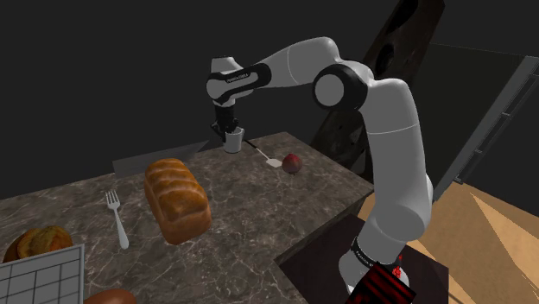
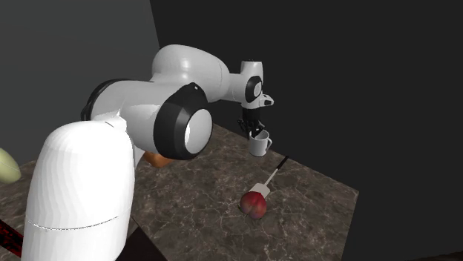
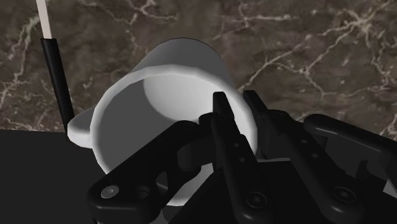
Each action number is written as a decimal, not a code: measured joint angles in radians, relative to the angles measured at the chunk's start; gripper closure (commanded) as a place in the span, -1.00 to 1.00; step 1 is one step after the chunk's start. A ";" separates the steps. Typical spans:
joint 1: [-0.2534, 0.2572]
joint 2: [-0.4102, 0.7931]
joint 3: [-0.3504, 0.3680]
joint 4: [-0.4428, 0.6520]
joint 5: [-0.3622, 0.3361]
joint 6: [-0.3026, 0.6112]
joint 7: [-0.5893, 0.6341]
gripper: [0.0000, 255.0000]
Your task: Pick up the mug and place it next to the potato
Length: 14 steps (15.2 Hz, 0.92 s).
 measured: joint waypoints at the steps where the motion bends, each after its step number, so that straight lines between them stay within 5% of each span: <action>1: 0.001 0.000 0.000 0.015 0.000 -0.015 0.000 1.00; 14: 0.000 -0.041 -0.001 0.122 0.001 -0.162 -0.010 1.00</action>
